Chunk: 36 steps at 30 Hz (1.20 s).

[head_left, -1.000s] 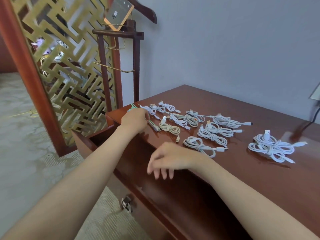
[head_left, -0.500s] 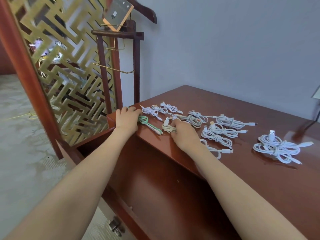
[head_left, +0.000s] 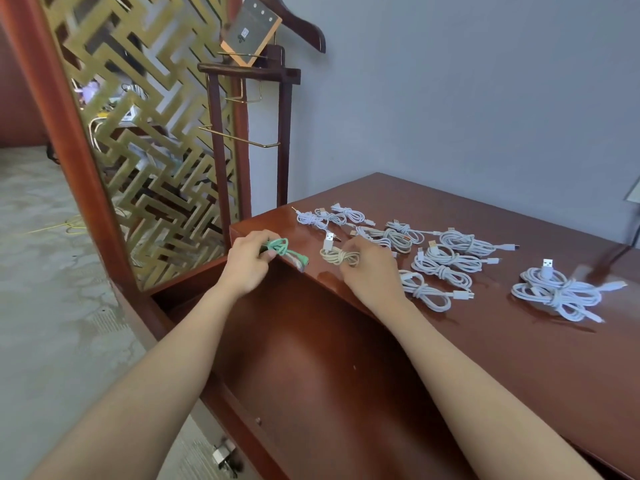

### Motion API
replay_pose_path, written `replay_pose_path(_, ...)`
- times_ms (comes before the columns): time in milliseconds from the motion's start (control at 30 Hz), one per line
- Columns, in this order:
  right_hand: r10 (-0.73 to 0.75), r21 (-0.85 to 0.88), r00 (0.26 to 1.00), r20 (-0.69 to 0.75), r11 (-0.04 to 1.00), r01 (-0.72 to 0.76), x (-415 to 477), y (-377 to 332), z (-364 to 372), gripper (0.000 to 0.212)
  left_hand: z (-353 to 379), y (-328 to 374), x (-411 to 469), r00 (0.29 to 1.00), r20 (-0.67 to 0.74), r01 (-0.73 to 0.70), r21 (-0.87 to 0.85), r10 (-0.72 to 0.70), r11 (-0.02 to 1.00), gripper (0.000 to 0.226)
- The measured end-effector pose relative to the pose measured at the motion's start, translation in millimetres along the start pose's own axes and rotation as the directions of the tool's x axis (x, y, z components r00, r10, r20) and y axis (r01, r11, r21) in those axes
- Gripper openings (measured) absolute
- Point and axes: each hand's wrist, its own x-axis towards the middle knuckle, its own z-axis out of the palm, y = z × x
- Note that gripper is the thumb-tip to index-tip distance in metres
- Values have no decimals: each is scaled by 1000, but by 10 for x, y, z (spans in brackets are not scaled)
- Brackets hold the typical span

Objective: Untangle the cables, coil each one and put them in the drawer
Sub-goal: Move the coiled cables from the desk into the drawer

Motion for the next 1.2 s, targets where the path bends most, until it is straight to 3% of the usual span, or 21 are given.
replay_pose_path(133,0,112,1000,-20,994,3,-174,-121,46,17,-118,-80,-96,984,59,-173,77,168,982,24)
replay_pose_path(267,-50,208,999,-15,977,52,-383,-167,111,18,-180,-210,-178,973,67,-227,157,219,961,24)
replay_pose_path(400,-227,100,973,29,970,223,-568,-112,233,20,-176,-243,-267,967,173,-230,262,189,937,25)
replay_pose_path(567,-284,-15,955,88,958,286,-736,-47,321,22,-136,-186,-313,958,251,-219,321,140,921,26)
replay_pose_path(700,-224,-66,968,112,970,232,-844,56,381,18,-39,-125,-325,943,316,-227,392,101,891,28)
replay_pose_path(900,-32,-132,985,172,990,55,-979,225,465,17,28,-155,-361,940,331,-84,461,-83,883,27)
replay_pose_path(1200,38,-142,995,93,990,-25,-1031,156,496,20,69,-42,-324,942,332,-127,508,-57,852,28)
